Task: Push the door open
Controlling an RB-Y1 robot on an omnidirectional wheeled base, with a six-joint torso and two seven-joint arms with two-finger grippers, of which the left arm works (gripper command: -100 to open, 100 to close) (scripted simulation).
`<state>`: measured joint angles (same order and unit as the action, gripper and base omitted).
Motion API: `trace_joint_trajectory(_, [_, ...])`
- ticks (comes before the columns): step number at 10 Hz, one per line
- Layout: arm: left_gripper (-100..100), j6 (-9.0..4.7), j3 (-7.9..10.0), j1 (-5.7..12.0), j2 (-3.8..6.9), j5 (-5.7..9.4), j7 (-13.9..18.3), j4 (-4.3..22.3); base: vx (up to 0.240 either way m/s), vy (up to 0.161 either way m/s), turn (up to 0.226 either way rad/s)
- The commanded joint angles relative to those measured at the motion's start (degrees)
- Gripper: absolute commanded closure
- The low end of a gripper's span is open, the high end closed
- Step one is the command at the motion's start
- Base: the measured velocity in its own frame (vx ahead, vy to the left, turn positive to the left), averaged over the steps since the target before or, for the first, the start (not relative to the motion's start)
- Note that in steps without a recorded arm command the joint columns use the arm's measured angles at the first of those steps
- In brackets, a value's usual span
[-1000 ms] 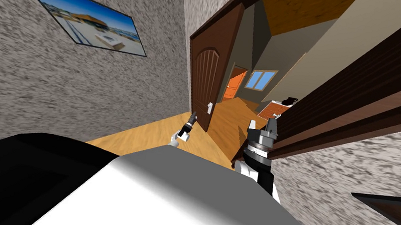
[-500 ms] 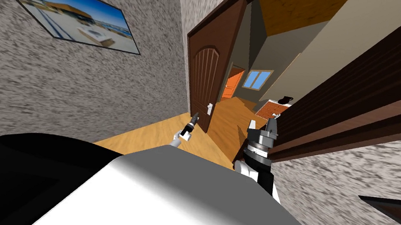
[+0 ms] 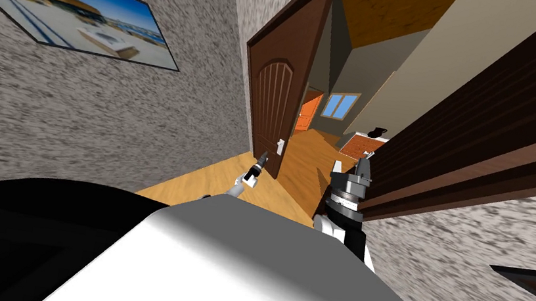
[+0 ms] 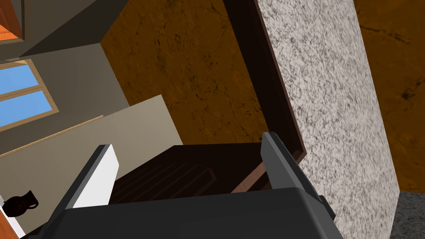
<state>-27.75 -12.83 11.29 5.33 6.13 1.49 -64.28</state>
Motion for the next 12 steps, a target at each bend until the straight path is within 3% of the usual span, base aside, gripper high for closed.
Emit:
trace_joint_trajectory(1, [-100, -0.23, -0.53, 1.3, -0.08, 0.08, 0.3, 2.2, 0.06, 0.087, -0.073])
trace_joint_trajectory(12, [-100, -1.13, -3.83, 10.62, -1.56, 0.69, 2.5, 16.4, 0.081, 0.092, -0.073])
